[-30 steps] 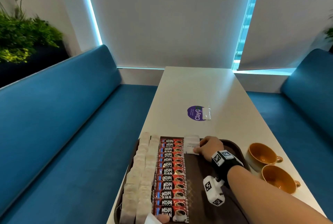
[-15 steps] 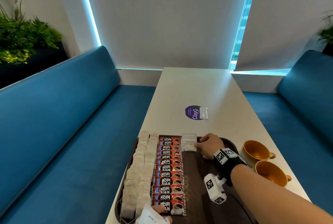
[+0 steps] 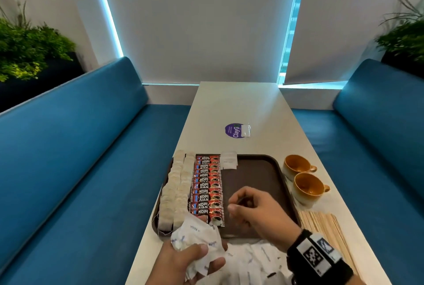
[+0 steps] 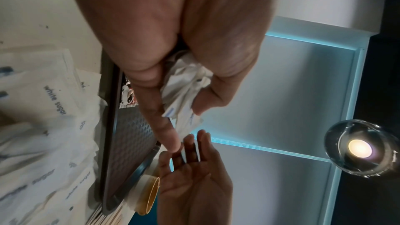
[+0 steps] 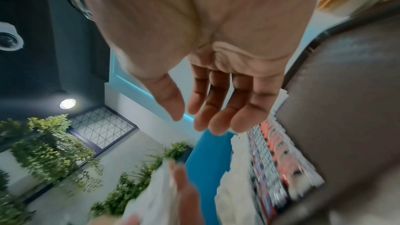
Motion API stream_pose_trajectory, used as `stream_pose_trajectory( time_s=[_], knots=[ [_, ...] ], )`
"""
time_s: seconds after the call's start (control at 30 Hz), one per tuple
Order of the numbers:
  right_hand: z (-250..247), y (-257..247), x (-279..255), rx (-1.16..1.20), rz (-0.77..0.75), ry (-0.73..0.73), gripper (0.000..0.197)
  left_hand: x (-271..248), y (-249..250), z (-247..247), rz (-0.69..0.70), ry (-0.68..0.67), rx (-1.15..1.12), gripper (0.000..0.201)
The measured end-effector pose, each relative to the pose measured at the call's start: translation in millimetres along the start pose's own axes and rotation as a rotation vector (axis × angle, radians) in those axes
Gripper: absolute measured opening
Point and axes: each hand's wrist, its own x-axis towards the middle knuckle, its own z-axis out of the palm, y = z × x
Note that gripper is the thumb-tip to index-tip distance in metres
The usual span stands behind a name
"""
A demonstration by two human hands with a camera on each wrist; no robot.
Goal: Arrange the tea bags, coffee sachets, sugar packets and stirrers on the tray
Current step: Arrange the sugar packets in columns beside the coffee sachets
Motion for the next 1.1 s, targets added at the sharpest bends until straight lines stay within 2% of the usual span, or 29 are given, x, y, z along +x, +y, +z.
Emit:
stream_pose_trajectory(
  time_s=[0.03, 0.1, 0.17, 0.37, 0.5, 0.63, 0.87, 1.03, 1.1],
  knots=[
    [3.8, 5.0, -11.8, 0.023, 0.009, -0.023, 0.019, -2.0, 0.1, 2.9, -0.016, -0.042, -0.092, 0.063],
    [11.1, 12.8, -32.5, 0.026, 0.012, -0.062, 0.022, -15.2, -0.4, 13.9, -0.009, -0.134, -0.135, 0.067],
    [17.4, 17.6, -51.0, 0.027, 0.003, -0.089, 0.024, -22.0, -6.7, 13.7, 0.020, -0.149, -0.091, 0.059],
    [26.2, 24.7, -80.6, 0.078, -0.062, -0.015, 0.018, -39.2, -14.0, 24.1, 0.065, -0.090, -0.006, 0.035],
    [25.1, 25.8, -86.0, 0.192, -0.020, 0.002, 0.022, -44.4, -18.2, 26.8, 0.067, -0.084, 0.055, 0.037],
    [21.3, 23.3, -89.9, 0.212, 0.002, -0.002, 0.020, -49.3, -20.0, 30.4, 0.088, -0.106, 0.132, 0.035],
    [21.8, 24.6, -91.2, 0.214, 0.021, 0.015, 0.019, -53.4, -25.6, 32.3, 0.056, -0.056, 0.180, 0.053],
    [9.1, 21.1, -87.1, 0.156, 0.017, 0.094, 0.020, -57.4, -24.5, 30.2, 0.000, -0.054, 0.189, 0.033],
    [1.9, 18.6, -86.5, 0.117, 0.003, 0.096, 0.020, -58.1, -23.0, 29.0, -0.009, -0.032, 0.159, 0.032]
  ],
)
